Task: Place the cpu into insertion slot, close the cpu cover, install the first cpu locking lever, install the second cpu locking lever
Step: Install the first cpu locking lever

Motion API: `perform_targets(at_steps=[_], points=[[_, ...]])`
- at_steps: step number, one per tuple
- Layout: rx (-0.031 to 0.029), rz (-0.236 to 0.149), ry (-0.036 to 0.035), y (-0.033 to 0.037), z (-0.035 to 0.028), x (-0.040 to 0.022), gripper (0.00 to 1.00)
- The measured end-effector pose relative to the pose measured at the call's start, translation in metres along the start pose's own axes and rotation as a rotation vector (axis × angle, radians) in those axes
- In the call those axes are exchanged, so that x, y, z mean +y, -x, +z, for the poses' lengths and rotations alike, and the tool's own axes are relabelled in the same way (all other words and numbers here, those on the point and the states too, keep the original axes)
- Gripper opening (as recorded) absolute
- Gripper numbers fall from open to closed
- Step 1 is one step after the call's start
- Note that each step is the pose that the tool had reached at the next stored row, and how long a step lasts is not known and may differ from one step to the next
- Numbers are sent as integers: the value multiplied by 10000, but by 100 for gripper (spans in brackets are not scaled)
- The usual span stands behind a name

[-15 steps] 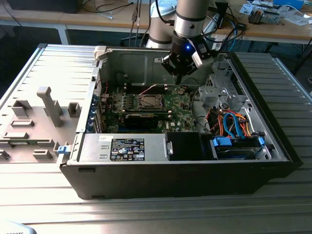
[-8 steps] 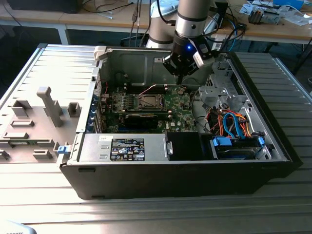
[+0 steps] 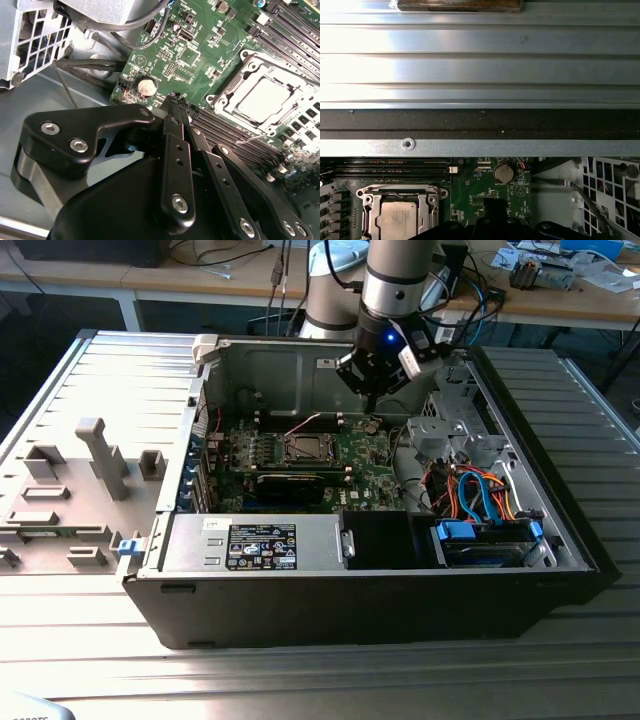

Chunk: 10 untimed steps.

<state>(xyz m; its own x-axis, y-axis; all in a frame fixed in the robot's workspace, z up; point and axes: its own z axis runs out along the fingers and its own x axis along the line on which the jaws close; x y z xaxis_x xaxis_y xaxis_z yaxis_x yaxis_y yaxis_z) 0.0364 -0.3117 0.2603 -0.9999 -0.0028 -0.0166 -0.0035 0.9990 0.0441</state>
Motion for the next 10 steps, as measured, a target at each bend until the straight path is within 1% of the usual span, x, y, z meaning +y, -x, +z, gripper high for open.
perform_targets(at_steps=[10], points=[[0, 0, 0, 38, 1, 0, 11]])
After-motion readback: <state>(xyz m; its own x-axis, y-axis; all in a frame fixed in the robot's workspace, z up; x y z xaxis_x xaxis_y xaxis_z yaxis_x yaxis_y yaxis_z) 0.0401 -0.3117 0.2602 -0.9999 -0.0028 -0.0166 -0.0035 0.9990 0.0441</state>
